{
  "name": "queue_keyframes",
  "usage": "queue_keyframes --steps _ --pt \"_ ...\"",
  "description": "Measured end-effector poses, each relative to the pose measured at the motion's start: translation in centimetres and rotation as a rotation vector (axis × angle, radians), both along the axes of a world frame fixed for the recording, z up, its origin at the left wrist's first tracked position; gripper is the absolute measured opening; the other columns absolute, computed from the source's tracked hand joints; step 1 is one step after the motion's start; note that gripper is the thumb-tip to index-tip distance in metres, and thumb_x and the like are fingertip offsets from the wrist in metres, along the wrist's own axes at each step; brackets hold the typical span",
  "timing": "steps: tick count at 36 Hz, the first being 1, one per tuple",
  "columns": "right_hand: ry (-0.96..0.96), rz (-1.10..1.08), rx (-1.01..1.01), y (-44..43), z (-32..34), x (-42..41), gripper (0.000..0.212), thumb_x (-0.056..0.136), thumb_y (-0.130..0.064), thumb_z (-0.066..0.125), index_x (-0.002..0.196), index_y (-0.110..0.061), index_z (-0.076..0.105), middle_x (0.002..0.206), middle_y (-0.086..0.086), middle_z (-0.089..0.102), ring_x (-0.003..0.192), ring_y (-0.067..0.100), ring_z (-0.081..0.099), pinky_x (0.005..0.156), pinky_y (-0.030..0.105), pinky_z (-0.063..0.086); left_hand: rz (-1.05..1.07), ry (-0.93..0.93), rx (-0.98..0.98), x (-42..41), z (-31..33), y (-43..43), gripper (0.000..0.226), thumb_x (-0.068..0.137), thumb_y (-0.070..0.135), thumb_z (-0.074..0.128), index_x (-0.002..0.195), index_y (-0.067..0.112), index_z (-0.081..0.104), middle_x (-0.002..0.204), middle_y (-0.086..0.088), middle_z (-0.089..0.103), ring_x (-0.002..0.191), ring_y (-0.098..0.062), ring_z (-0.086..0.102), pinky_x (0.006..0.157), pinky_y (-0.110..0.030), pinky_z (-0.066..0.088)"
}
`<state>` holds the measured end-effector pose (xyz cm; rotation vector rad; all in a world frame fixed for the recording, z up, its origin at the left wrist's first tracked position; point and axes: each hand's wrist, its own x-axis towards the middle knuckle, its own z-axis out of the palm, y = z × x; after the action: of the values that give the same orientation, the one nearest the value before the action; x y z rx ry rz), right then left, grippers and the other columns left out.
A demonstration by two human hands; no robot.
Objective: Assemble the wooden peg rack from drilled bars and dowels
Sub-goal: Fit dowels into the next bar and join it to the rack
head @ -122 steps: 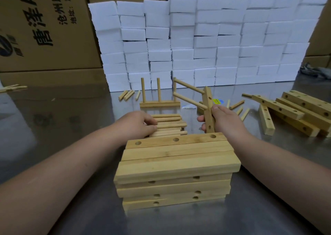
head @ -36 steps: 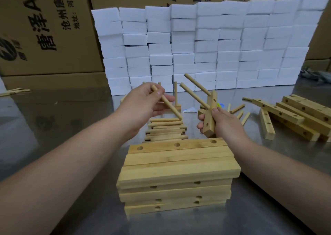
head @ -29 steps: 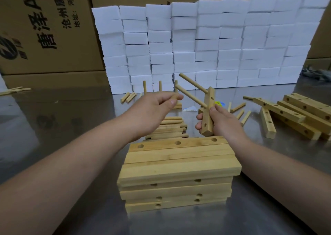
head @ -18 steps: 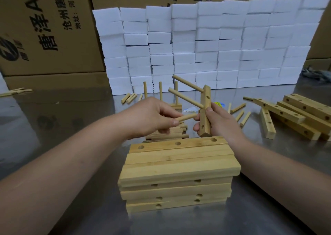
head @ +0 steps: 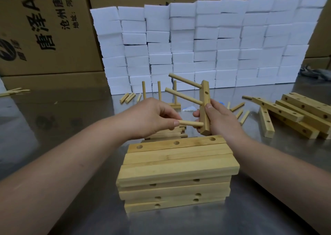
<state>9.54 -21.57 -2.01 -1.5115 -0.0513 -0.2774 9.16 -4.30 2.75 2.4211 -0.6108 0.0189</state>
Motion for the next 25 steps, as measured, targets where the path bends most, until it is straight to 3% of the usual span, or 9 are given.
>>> queue_keyframes --steps 2,5,7,9,12,17,25 --pt "-0.024 -0.001 -0.029 0.0 0.1 -0.1 0.026 0.101 -0.024 0.034 0.085 -0.032 0.054 0.079 -0.001 0.063 0.044 0.003 0.056 0.041 0.017 0.045 0.001 -0.035 -0.014 0.0 0.0 0.0 0.017 0.084 0.033 0.064 0.074 0.048 0.066 0.065 0.021 0.063 0.065 -0.011 0.054 0.057 -0.021 0.045" --pt "-0.042 -0.008 -0.022 0.1 0.2 -0.2 0.028 0.101 -0.023 0.034 0.082 -0.028 0.054 0.073 -0.001 0.061 0.043 0.005 0.054 0.040 0.017 0.045 -0.002 -0.074 -0.027 0.0 -0.1 -0.1 0.023 0.084 0.034 0.063 0.071 0.053 0.063 0.077 0.011 0.068 0.078 -0.023 0.060 0.067 -0.030 0.051" --pt "-0.052 -0.010 -0.011 0.1 0.3 -0.3 0.027 0.101 -0.021 0.033 0.084 -0.025 0.055 0.070 -0.001 0.059 0.043 0.005 0.053 0.041 0.018 0.044 -0.004 -0.089 -0.009 -0.1 -0.1 -0.2 0.021 0.086 0.036 0.061 0.073 0.052 0.063 0.074 0.011 0.067 0.068 -0.016 0.058 0.063 -0.024 0.049" --pt "-0.069 -0.019 -0.033 0.1 0.6 -0.4 0.028 0.101 -0.019 0.032 0.084 -0.022 0.054 0.068 -0.002 0.058 0.043 0.005 0.053 0.042 0.018 0.044 -0.007 -0.102 0.024 -0.3 0.1 -0.3 0.019 0.088 0.035 0.058 0.075 0.048 0.061 0.058 0.022 0.057 0.052 0.001 0.048 0.047 -0.008 0.036" --pt "-0.087 -0.041 -0.081 0.0 1.1 -0.7 0.029 0.101 -0.020 0.031 0.086 -0.019 0.055 0.069 -0.002 0.057 0.044 0.002 0.053 0.041 0.015 0.043 -0.015 -0.105 0.042 -0.4 0.2 -0.5 0.016 0.090 0.034 0.055 0.077 0.044 0.059 0.052 0.029 0.051 0.049 0.009 0.044 0.045 -0.006 0.032" --pt "-0.113 -0.022 -0.122 -0.3 1.7 -1.3 0.027 0.101 -0.020 0.029 0.105 -0.011 0.054 0.069 0.001 0.055 0.041 -0.003 0.049 0.037 0.009 0.034 -0.010 -0.115 0.046 -0.4 0.2 -0.6 0.016 0.091 0.036 0.053 0.078 0.043 0.058 0.053 0.029 0.051 0.050 0.008 0.045 0.047 -0.007 0.033" --pt "-0.063 0.007 -0.029 -0.3 2.1 -1.4 0.030 0.101 -0.022 0.030 0.089 -0.009 0.054 0.075 0.009 0.062 0.049 0.000 0.058 0.037 0.011 0.034 -0.013 -0.057 0.038 -0.6 0.1 -1.0 0.020 0.095 0.037 0.044 0.096 0.036 0.064 0.043 0.019 0.045 0.042 0.001 0.040 0.042 -0.010 0.032"
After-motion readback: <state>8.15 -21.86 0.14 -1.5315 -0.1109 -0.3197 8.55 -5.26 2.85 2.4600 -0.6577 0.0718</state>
